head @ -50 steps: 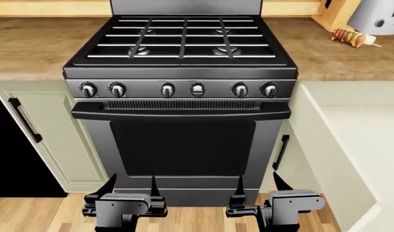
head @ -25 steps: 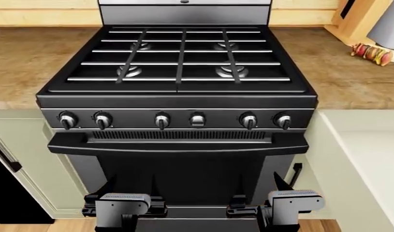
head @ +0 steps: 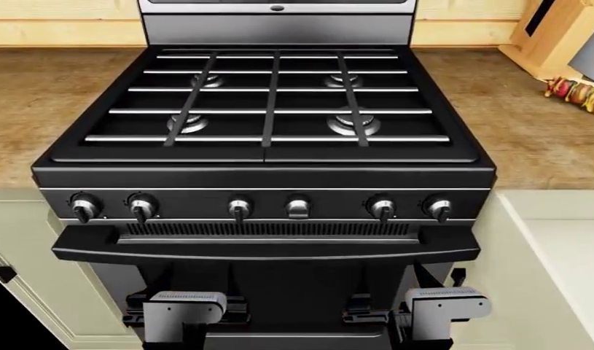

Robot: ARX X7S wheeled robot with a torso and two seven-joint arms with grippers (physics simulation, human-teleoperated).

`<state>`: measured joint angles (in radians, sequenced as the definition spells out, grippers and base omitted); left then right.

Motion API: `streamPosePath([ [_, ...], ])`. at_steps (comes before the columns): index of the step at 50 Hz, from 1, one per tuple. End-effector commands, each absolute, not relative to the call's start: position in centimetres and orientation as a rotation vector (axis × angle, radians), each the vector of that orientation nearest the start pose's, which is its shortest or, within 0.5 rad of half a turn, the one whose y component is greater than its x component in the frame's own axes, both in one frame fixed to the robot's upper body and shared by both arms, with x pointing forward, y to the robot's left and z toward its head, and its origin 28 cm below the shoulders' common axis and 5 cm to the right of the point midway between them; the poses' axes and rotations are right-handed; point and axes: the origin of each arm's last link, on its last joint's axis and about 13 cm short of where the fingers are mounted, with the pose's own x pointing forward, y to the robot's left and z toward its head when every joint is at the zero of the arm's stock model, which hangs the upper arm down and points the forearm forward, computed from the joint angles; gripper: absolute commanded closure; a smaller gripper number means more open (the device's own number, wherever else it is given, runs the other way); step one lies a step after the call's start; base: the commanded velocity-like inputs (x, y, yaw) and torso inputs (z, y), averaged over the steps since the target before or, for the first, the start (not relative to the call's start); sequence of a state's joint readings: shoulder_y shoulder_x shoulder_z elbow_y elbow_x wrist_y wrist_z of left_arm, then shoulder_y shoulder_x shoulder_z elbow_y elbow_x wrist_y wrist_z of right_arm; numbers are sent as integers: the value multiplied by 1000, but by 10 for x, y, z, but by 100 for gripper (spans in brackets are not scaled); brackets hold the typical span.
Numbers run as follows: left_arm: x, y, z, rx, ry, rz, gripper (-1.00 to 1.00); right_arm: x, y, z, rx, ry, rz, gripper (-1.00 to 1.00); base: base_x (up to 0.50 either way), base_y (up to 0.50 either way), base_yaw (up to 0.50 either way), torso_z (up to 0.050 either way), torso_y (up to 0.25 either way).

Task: Close the left drawer.

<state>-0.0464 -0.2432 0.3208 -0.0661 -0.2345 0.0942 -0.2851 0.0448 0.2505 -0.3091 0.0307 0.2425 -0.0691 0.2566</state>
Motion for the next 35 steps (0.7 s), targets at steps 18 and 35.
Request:
streamPosePath([
  [18, 186, 203, 32, 20, -50, -38, -100, 201, -96, 28, 15, -19, 20, -100, 0, 0, 0, 0, 0],
  [35, 173, 216, 98, 28, -176, -26, -100, 183, -88, 79, -59, -65, 48, -100, 0, 0, 0, 0, 0],
])
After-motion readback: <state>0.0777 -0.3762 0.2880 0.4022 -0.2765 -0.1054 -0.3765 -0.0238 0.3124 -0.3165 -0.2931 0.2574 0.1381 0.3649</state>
